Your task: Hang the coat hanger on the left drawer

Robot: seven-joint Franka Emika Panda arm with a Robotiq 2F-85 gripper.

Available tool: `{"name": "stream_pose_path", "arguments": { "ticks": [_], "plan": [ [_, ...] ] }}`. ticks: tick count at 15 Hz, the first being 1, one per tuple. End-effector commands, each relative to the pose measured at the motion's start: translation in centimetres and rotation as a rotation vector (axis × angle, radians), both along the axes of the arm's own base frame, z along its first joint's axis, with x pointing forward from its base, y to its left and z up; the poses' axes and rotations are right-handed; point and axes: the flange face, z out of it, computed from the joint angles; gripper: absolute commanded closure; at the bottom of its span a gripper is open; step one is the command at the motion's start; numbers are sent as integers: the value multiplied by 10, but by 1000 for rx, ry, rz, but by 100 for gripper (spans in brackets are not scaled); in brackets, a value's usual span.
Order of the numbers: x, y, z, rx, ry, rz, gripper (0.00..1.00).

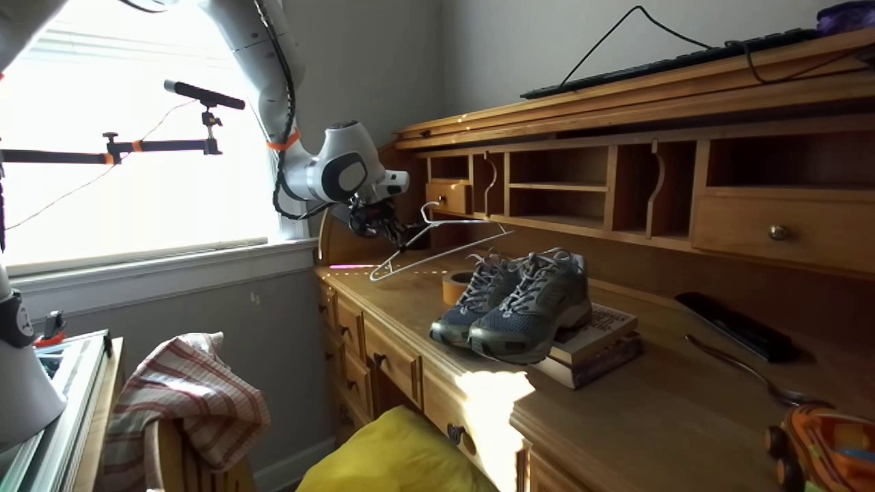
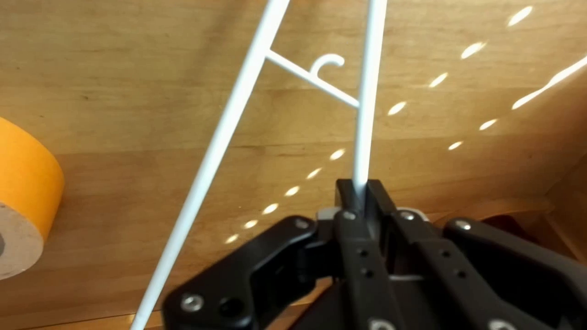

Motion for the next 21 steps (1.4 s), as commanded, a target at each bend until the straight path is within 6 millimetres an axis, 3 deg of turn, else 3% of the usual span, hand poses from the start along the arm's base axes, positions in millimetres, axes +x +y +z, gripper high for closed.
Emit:
{"name": "stream_pose_path", "arguments": {
  "ticks": [1,9,21],
  "plan": [
    [-1,1,-2,50,-31,-91,98],
    [8,-1,-10,70,-109,-264,98],
    [10,36,-6,65,-163,-253,98]
  ]
}}
